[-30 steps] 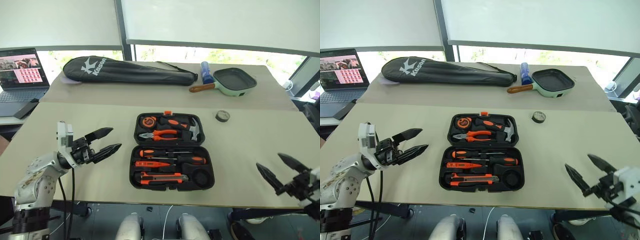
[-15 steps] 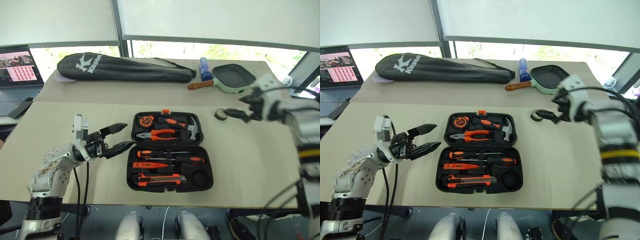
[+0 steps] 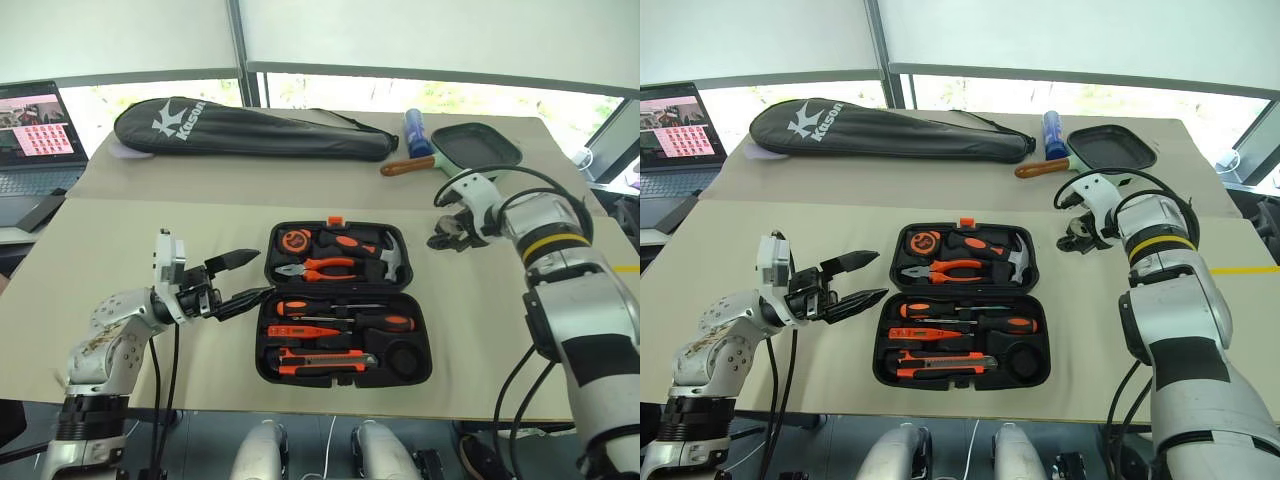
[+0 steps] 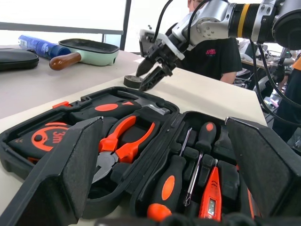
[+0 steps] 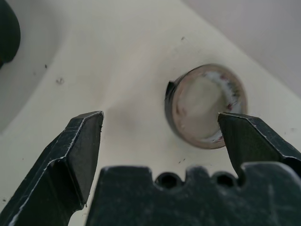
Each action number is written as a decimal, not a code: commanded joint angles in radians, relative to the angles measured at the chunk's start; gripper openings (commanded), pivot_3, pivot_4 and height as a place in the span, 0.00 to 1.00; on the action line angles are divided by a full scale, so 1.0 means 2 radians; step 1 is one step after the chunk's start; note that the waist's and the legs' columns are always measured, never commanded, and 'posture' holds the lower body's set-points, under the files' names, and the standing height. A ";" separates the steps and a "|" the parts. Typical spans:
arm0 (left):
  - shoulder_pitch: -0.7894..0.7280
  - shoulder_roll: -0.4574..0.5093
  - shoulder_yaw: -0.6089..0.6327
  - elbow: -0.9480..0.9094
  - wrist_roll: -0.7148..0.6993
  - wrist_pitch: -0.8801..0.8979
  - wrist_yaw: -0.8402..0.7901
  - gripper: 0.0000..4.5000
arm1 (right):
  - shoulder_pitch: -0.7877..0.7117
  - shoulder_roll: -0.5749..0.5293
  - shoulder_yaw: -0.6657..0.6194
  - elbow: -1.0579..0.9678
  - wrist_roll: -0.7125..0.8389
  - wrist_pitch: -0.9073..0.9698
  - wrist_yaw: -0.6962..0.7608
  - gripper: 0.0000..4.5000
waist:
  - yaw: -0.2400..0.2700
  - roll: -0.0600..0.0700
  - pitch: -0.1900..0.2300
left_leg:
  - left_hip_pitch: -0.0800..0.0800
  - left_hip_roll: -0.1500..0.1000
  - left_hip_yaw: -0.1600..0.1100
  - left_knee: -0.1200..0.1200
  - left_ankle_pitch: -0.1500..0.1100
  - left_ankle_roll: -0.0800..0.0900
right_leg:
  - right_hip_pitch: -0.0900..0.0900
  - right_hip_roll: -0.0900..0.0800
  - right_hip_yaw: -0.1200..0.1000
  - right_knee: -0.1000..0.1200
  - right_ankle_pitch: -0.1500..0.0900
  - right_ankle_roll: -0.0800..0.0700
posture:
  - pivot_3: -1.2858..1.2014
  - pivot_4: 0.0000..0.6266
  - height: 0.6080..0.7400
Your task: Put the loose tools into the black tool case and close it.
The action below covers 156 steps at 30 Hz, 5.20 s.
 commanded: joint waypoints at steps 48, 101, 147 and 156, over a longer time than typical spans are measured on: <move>0.040 0.060 -0.066 -0.055 0.036 -0.052 -0.126 1.00 | 0.440 -0.224 -0.065 -0.981 0.330 0.415 0.113 0.01 | 0.004 0.000 0.001 | 0.002 0.001 -0.004 0.007 0.000 0.000 | 0.002 0.002 0.000 0.005 0.000 -0.001 | 0.52 0.24 1.00; -0.036 -0.010 -0.099 0.073 0.145 0.009 0.088 0.02 | 0.458 -0.070 -0.067 -0.607 0.165 -0.144 0.108 0.00 | 0.003 -0.003 0.001 | 0.003 0.001 -0.001 0.007 0.000 0.000 | 0.002 0.002 0.001 0.007 0.001 -0.001 | 0.52 0.24 1.00; -0.211 0.007 -0.082 0.074 0.082 0.462 0.303 0.38 | 0.246 -0.049 -0.100 -0.581 0.296 0.523 -0.128 0.52 | 0.003 -0.005 0.002 | 0.001 0.000 -0.004 0.007 0.001 0.000 | 0.001 0.001 0.001 0.007 0.000 0.000 | 0.52 0.24 1.00; -0.193 -0.030 -0.025 0.069 0.056 0.426 0.302 0.00 | 0.255 -0.008 -0.135 -0.583 0.294 0.478 -0.147 0.02 | 0.003 -0.006 0.001 | 0.008 0.000 -0.004 0.007 0.001 0.000 | 0.009 0.001 0.000 0.006 0.000 0.000 | 0.52 0.24 1.00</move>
